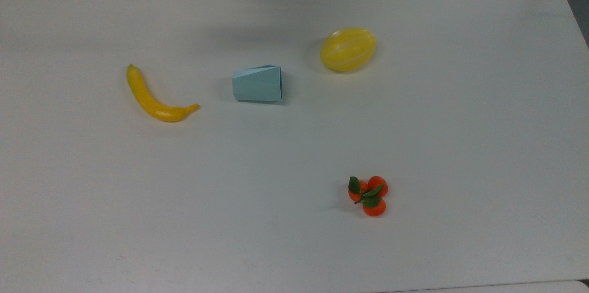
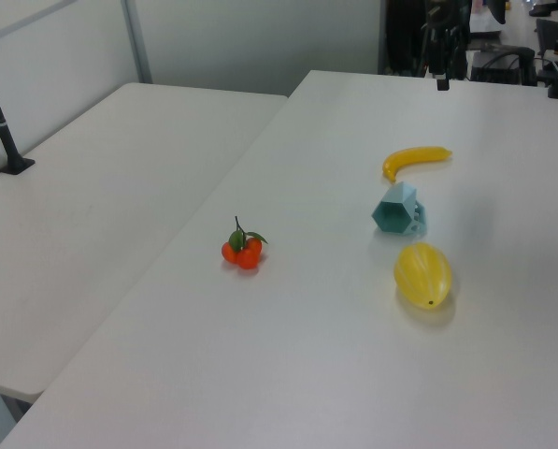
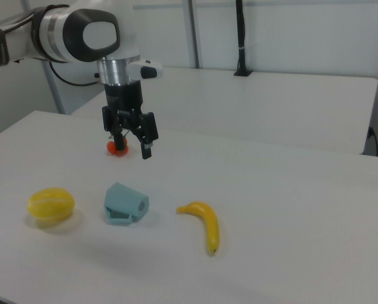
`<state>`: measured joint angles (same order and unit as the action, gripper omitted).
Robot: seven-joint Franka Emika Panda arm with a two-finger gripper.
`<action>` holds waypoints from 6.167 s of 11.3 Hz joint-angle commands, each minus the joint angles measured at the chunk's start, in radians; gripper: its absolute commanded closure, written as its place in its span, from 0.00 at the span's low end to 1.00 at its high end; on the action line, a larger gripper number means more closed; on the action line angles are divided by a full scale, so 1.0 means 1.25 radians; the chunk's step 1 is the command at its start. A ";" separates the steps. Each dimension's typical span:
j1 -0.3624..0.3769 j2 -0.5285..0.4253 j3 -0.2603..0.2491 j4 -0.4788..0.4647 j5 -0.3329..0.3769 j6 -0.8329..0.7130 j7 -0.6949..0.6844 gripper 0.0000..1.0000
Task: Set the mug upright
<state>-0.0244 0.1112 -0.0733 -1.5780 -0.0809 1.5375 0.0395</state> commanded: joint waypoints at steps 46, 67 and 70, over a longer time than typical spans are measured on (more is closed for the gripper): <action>0.103 0.147 0.024 -0.198 -0.269 0.533 0.368 1.00; 0.032 0.050 -0.025 -0.067 0.137 0.254 0.134 0.00; -0.013 -0.020 -0.027 -0.067 0.122 0.210 0.040 0.00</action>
<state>-0.0117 0.1490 -0.1044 -1.6470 0.0631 1.8409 0.1854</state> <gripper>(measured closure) 0.000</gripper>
